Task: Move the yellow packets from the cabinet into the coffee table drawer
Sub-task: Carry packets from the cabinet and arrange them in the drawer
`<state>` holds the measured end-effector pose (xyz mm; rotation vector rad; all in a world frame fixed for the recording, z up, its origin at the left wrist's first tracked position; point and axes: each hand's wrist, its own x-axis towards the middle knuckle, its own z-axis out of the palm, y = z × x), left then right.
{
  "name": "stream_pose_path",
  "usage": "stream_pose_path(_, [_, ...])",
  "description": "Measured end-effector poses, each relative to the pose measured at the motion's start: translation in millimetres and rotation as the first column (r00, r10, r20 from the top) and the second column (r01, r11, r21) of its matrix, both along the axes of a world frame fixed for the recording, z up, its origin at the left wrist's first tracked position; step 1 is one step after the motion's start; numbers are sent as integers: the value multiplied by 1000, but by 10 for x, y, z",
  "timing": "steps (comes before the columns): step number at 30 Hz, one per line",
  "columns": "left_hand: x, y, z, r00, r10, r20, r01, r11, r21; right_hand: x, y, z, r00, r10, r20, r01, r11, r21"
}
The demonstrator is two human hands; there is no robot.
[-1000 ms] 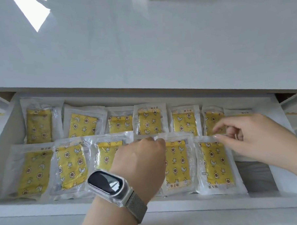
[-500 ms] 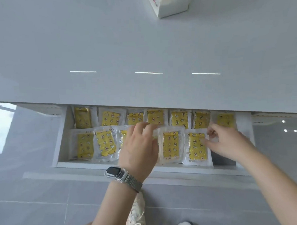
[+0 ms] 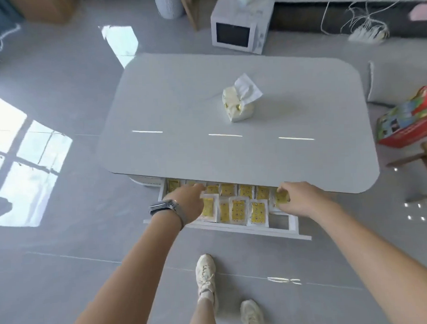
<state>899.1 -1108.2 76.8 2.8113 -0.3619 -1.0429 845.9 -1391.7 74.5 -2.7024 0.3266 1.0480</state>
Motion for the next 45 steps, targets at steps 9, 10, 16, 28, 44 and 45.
stream_pose_path(9, [-598, 280, 1306, 999, 44, -7, -44, 997, 57, -104, 107, 1827, 993, 76, 95, -80, 996, 38])
stream_pose_path(10, [-675, 334, 1401, 998, 65, 5, -65, 996, 60, -112, 120, 1970, 989, 90, 118, -94, 995, 23])
stream_pose_path(16, [-992, 634, 1904, 978, 193, 77, -197, 979, 56, -303, 416, 2387, 969, 182, 168, -174, 983, -63])
stream_pose_path(28, [-1222, 1823, 2601, 908, 353, 226, -352, 935, -48, -223, 2054, 2879, 875, 383, 295, -378, 923, -76])
stream_pose_path(44, [-2403, 4727, 2402, 733, 655, 184, -675, 734, 72, -293, 5090, 2588, 735, 635, 238, -642, 764, -59])
stream_pose_path(45, [-2461, 4868, 2376, 714, 677, 179, -696, 714, 72, -258, 5283, 2580, 715, 654, 245, -662, 747, -62])
